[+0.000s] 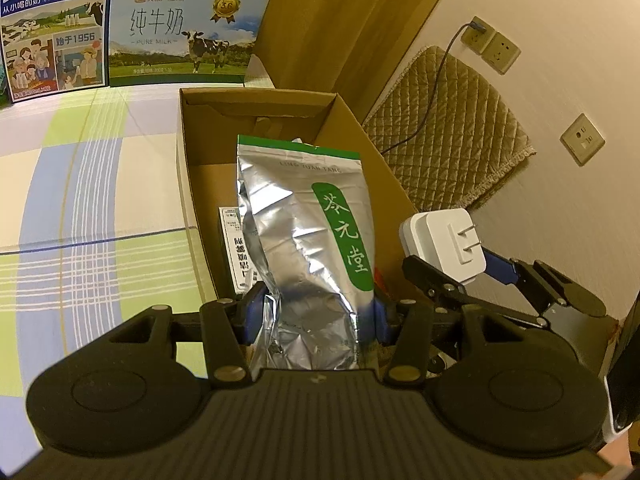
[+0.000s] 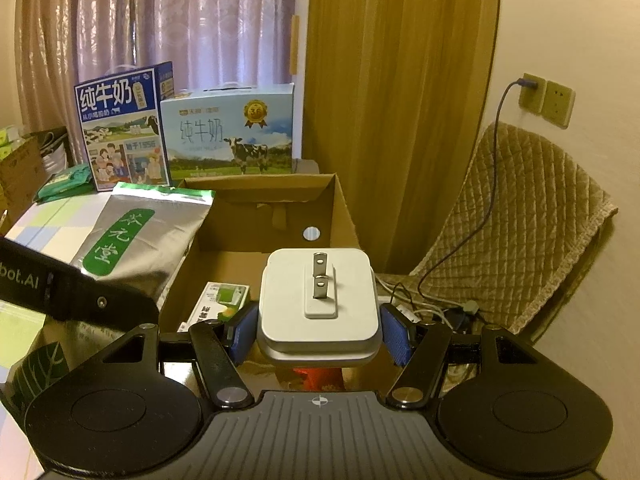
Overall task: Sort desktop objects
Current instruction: 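Carry the tea bag and white plug with both tools over the cardboard box, then open both tools to drop the tea bag and plug into the cardboard box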
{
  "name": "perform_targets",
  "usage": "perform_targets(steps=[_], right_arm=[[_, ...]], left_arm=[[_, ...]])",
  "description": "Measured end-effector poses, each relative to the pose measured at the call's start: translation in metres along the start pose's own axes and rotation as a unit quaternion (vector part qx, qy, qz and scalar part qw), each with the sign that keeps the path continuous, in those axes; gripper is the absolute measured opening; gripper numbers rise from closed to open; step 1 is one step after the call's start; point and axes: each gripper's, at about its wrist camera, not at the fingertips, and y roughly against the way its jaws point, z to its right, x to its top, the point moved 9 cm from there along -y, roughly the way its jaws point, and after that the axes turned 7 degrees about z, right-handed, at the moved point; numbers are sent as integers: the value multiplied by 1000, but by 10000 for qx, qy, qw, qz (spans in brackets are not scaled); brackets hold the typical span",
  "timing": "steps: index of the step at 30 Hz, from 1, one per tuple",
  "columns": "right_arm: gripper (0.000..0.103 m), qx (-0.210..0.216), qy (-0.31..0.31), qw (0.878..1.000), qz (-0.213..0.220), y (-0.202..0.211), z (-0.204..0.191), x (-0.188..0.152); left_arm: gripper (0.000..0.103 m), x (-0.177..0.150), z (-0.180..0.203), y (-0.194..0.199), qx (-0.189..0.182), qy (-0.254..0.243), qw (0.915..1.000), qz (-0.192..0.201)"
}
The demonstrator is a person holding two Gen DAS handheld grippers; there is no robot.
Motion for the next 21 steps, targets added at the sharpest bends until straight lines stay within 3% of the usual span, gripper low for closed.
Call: perform_targets(steps=[21], right_arm=[[62,37,-61,10000,-50,-32,3,8]], left_arm=[[47,15,-9,-35,157,158,9998,8]])
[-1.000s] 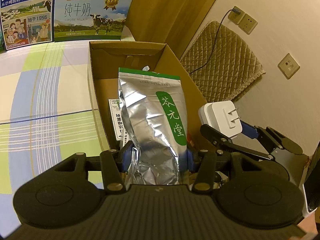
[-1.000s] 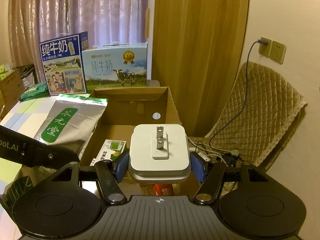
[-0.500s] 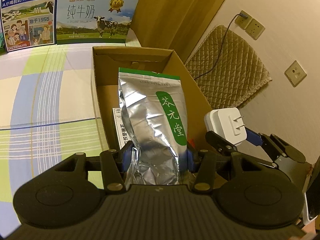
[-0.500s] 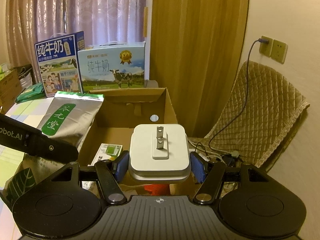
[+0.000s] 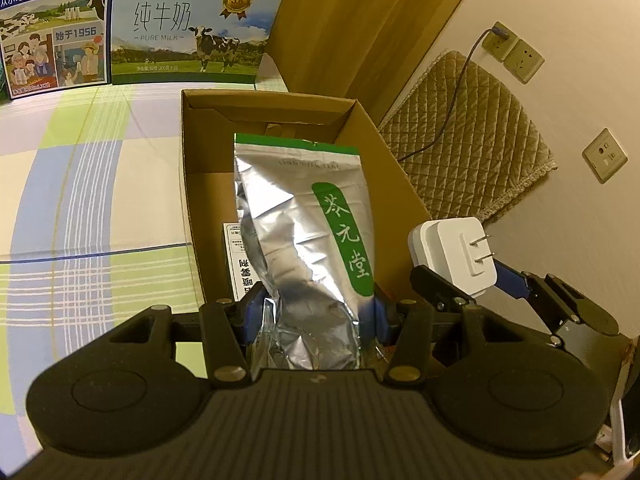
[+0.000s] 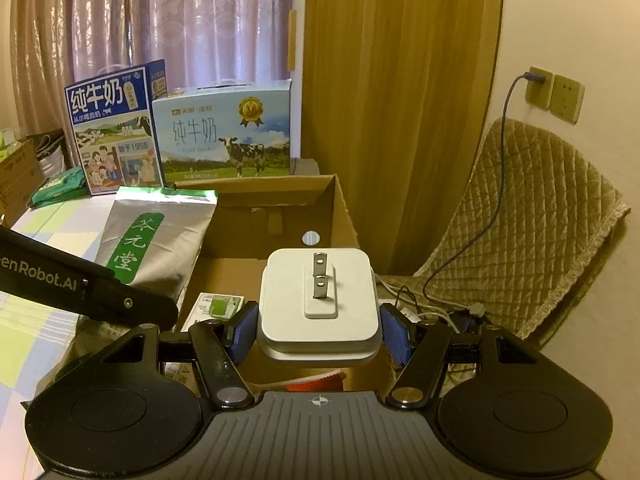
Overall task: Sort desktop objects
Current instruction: 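Open both tools to drop the tea bag and plug into the cardboard box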
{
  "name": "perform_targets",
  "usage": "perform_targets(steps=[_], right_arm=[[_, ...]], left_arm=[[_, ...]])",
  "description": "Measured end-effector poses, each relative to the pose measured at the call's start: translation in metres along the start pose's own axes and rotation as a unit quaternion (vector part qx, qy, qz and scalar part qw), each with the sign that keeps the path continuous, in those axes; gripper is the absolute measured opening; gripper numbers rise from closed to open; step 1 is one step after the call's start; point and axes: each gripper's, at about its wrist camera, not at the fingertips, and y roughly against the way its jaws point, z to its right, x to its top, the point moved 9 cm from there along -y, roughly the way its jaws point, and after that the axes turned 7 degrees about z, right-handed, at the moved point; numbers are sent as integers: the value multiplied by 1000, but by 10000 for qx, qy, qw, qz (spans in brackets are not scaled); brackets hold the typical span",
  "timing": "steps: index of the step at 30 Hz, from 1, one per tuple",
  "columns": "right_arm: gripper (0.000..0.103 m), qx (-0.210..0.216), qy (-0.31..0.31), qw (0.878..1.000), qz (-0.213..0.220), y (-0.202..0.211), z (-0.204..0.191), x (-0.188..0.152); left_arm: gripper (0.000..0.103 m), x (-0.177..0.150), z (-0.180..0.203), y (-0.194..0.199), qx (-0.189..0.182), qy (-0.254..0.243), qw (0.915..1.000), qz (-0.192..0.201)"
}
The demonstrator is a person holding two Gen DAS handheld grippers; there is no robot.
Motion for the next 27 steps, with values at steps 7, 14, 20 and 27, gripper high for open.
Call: perform_targets(steps=[7,14,20,27], right_arm=[[62,-3,-21,10000,-4,-6,-1,-2],[62,1,-38,10000,-51,-10,0,-6],[62,-3,-33,10000,-69,-9,-1,-7],[62,8,-28,10000,-53,-8,-4,-5]], left_arm=[[50,4,-2,-6,56,26,10000,69],[50,7,-4,-3,57,-64,9998,160],[50,6,-4,-1,87,-166,9996,191],[51,7,-2,7,114,-341,9990,276]])
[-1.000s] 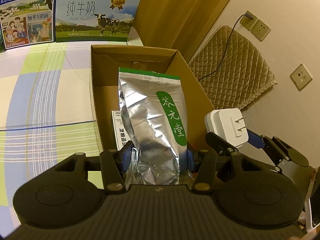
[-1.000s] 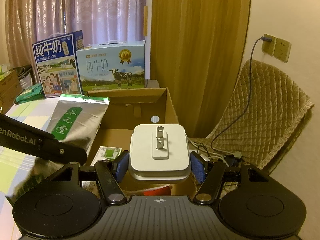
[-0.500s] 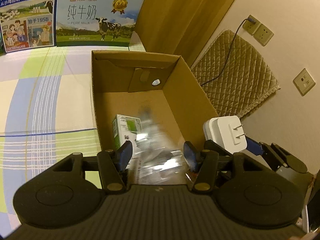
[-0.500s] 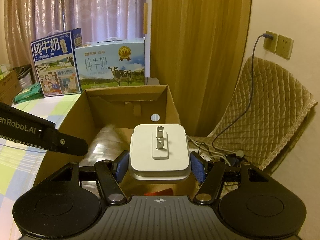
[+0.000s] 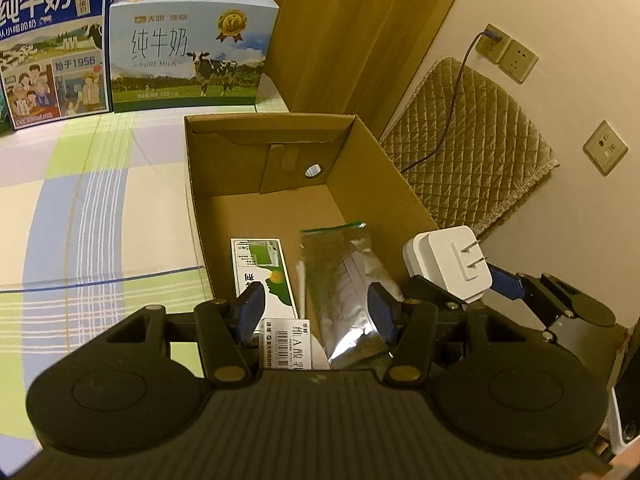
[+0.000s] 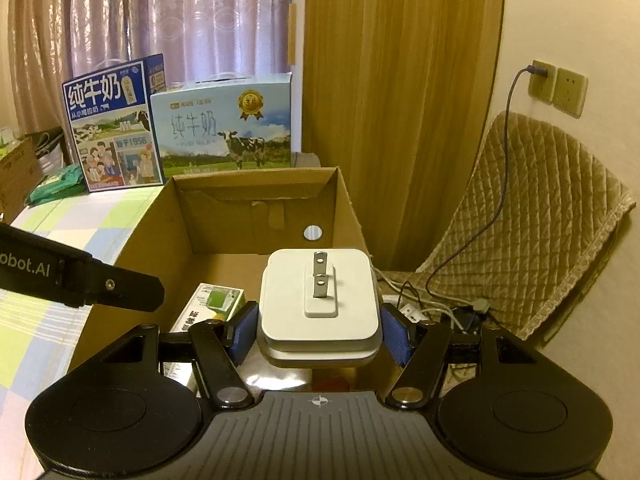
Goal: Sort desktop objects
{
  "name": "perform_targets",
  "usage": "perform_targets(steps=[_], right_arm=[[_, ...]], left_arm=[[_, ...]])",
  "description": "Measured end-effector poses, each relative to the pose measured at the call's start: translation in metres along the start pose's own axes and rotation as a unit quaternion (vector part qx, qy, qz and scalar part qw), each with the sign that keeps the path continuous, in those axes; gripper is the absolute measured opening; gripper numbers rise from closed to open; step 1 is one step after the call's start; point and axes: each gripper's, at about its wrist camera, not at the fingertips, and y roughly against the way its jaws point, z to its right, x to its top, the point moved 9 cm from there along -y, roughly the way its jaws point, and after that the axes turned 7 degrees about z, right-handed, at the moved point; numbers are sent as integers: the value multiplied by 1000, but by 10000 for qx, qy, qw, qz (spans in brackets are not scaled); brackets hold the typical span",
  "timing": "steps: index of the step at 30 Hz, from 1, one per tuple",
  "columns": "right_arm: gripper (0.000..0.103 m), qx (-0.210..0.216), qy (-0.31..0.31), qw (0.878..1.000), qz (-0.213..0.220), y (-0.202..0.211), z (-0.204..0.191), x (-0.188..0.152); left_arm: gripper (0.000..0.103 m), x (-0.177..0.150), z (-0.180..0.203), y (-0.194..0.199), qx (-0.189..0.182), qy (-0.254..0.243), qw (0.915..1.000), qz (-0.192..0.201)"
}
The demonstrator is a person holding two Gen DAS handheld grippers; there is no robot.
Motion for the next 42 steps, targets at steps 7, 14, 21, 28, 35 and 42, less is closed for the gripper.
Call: perform_targets(steps=[7,14,21,28,35,42], right_arm=[[62,52,17,10000,11,-1,-7,2],[62,252,-298,9992,19,-4,-11,5],[75,393,-637,9971,165,-1,-11,16],[80,256,-736,9968,172,22,-3,4],[89,132,-814,9966,84,55,1,-17],[100,32,-855,9963,27,91,4,-33]], left_arm=[[52,-3,-3,3,6,-29,10000,7],[54,-3,-12,11,32,-11,10000,85],[58,-10,-24,19,104,86,9999,81],[72,-29,-28,33,196,9,9998,84],[90,-45,-15,57,220,-224,9992,250],[101,-57,-2,84,396,-448,9970,498]])
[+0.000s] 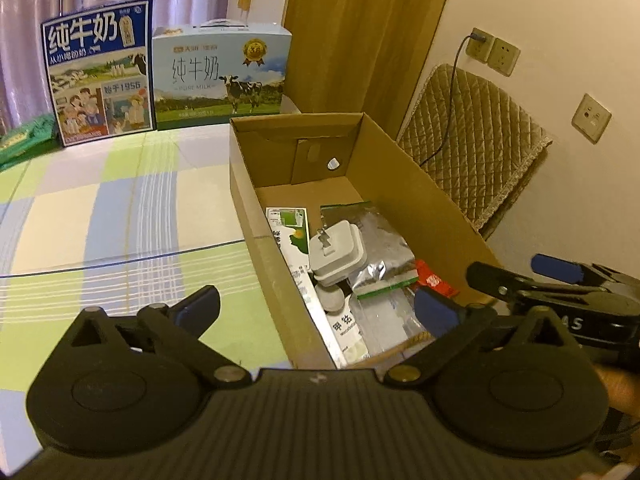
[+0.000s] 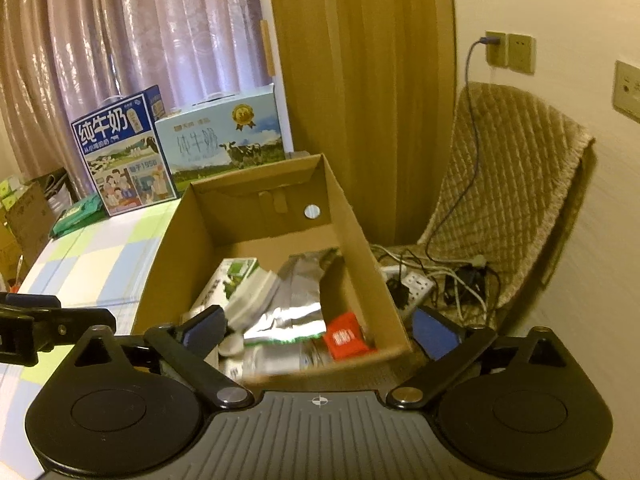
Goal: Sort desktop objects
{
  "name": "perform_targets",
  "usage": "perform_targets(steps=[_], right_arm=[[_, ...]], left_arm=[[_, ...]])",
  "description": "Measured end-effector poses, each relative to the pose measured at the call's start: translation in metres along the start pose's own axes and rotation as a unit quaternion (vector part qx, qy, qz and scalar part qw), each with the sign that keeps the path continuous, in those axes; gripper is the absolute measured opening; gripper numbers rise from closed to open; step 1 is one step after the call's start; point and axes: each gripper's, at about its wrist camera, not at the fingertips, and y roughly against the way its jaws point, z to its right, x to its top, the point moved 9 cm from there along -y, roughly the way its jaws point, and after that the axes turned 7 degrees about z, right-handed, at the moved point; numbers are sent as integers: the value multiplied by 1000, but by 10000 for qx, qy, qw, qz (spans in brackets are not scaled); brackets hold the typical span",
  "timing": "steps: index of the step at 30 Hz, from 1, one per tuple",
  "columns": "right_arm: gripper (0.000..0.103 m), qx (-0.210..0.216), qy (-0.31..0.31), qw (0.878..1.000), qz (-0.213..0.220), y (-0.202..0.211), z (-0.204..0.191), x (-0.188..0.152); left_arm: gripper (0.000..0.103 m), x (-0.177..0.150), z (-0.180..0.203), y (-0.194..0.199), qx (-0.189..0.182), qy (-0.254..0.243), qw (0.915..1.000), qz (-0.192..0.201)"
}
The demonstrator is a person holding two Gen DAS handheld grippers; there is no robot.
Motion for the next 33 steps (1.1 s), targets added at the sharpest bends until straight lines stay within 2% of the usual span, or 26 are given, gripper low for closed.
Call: perform_targets(steps=[16,21,33], right_arm=[[101,-71,-149,9991,-383,56,5,-35],[101,-121,-247,9986,-454,65,0,-45],[101,-94,-38,9985,-533,78,-21,-58]], left_arm=[[102,-47,15,35,277,-42,9993,-267],[102,-57,14,47,368,-51,9988,-306],[102,-75,5,63,514,96,9981,-326]])
